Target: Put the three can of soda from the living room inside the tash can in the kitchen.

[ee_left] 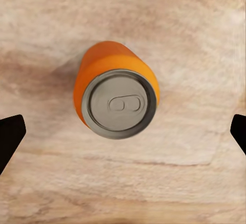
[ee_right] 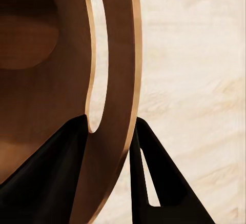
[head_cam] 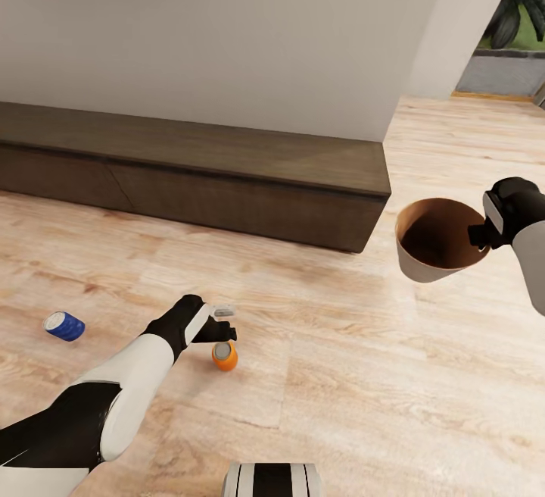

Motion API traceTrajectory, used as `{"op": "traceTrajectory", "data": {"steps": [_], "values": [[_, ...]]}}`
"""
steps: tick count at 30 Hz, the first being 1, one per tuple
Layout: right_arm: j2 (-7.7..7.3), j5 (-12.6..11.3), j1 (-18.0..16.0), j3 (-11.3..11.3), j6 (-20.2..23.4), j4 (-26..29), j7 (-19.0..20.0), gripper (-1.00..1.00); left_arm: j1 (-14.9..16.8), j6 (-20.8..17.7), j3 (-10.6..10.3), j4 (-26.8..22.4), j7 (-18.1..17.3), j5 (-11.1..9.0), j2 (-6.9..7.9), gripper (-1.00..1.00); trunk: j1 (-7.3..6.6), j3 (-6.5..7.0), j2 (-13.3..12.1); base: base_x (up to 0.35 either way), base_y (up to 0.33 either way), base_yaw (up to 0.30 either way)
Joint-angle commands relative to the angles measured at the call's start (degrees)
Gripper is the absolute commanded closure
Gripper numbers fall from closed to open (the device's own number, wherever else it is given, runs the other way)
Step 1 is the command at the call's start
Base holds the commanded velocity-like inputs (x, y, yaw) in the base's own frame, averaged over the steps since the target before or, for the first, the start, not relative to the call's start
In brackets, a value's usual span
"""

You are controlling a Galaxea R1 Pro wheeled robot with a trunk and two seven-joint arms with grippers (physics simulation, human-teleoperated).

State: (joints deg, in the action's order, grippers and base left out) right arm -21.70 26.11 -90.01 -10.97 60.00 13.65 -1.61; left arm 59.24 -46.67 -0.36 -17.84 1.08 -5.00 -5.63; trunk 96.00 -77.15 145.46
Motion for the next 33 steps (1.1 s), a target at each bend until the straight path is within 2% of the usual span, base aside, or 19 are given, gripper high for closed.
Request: {"op": "traceTrajectory", "data": {"steps": [1, 17, 21, 25, 33], "values": [[0.01, -0.36, -0.07, -0.11, 0.0, 0.0, 0.11, 1.0, 0.0, 0.0, 0.0, 0.0, -0.04, -0.01, 0.0, -1.0, 0.01, -0.22, 0.02, 0.0, 0.0, 0.0], [0.08, -0.36, -0.16, -0.04, 0.0, -0.48, 0.11, 1.0, 0.0, 0.0, -0.07, 0.0, -0.7, -0.01, 0.0, -1.0, 0.42, -3.77, 0.24, 0.0, 0.0, 0.0], [0.08, -0.39, -0.12, 0.99, 0.0, -0.57, 0.11, 1.0, 0.0, 0.03, -0.08, 0.0, -0.68, -0.01, -0.02, -1.0, 0.52, -4.65, 0.29, 0.0, 0.0, 0.0], [0.08, -0.49, -0.1, 2.82, 0.0, -0.62, 0.14, 1.0, 0.0, 0.07, -0.08, -0.03, -0.66, -0.01, -0.02, -1.0, 0.52, -4.65, 0.29, 0.0, 0.0, 0.0], [0.04, -0.53, -0.08, 3.83, 0.0, -0.63, 0.14, 1.0, 0.0, 0.1, -0.08, -0.15, -0.65, -0.01, 0.0, -1.0, 0.52, -4.65, 0.29, 0.0, 0.0, 0.0]]}}
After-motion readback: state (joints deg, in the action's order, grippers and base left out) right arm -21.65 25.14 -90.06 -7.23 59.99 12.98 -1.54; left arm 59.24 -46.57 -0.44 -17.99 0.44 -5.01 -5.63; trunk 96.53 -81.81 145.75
